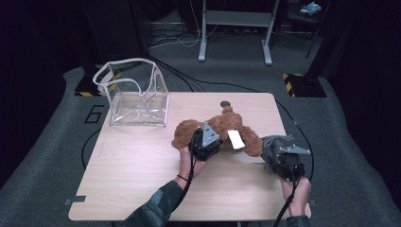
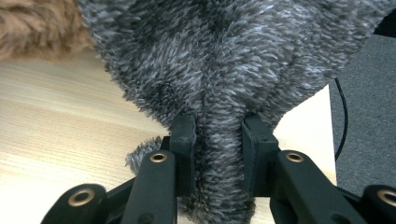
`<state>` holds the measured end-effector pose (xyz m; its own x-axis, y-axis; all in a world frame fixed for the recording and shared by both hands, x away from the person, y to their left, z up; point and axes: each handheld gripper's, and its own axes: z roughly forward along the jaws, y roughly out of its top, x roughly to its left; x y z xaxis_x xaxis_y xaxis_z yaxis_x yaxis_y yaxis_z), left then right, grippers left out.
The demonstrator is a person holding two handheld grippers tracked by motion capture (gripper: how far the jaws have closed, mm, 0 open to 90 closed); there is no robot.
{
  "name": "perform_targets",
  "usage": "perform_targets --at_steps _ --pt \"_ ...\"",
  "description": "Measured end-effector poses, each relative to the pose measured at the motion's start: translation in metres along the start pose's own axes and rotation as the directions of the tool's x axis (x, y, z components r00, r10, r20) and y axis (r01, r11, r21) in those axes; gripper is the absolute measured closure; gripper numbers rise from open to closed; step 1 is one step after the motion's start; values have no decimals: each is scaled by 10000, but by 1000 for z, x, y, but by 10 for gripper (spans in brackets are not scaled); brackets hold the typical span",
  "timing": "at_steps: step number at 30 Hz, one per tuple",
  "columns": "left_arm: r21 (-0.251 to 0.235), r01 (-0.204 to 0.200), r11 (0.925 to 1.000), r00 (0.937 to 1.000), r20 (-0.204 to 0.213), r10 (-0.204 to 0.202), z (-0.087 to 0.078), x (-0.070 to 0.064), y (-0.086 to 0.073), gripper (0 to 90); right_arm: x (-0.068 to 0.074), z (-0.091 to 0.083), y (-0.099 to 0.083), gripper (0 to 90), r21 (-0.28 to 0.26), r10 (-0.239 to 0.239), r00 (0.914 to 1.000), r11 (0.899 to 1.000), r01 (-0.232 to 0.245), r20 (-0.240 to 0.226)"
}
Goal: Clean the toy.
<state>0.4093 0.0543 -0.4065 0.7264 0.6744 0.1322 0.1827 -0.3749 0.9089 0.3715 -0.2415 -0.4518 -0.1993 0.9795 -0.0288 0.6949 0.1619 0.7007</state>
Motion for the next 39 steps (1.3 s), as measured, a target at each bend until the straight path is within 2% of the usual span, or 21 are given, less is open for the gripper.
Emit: perform_targets --at_steps 3,5,6,7,12,17,20,27,32,35,37,38,39 --pt "-41 115 9999 9999 -29 -115 -1 2 2 738 1 0 0 695 31 -37 10000 10000 37 -7" --pt "210 271 9994 9996 -122 -269 4 8 -2 735 1 1 0 695 70 -171 9999 9998 171 -16" --pt "364 435 9984 9989 -201 -428 8 13 -4 732 3 2 0 695 59 -42 10000 10000 43 -44" --pt "437 521 9977 9984 -238 -511 11 17 -6 728 4 2 0 694 68 -110 9999 9999 111 -79" --pt "1113 1083 9879 9925 -688 -1011 27 39 -19 705 7 5 1 693 154 -178 9997 9997 180 -143" --pt "1281 1403 9818 9864 -1036 -1274 33 52 -25 671 11 8 1 691 246 -218 9995 9994 224 -226" --pt "1387 1464 9794 9838 -1238 -1295 34 56 -28 628 13 8 1 691 294 -226 9994 9993 234 -264" --pt "1603 1396 9771 9770 -1828 -1096 35 59 -34 422 12 8 0 690 352 -239 9994 9991 248 -261" --pt "1389 1557 9780 9654 -2308 -1209 29 65 -39 331 11 9 -2 689 354 -179 9994 9992 189 -286" --pt "1224 1548 9803 9567 -2662 -1179 20 70 -41 312 10 9 -2 689 331 -218 9993 9992 228 -299" --pt "1142 1668 9794 9468 -2958 -1268 16 74 -43 296 11 9 -2 689 395 -161 9994 9991 173 -298" --pt "1052 1747 9790 9387 -3177 -1334 15 78 -45 292 11 10 -2 689 398 -167 9994 9990 179 -294" --pt "1100 1845 9767 9343 -3282 -1396 15 80 -46 278 12 10 -2 689 374 -121 9994 9992 134 -334"
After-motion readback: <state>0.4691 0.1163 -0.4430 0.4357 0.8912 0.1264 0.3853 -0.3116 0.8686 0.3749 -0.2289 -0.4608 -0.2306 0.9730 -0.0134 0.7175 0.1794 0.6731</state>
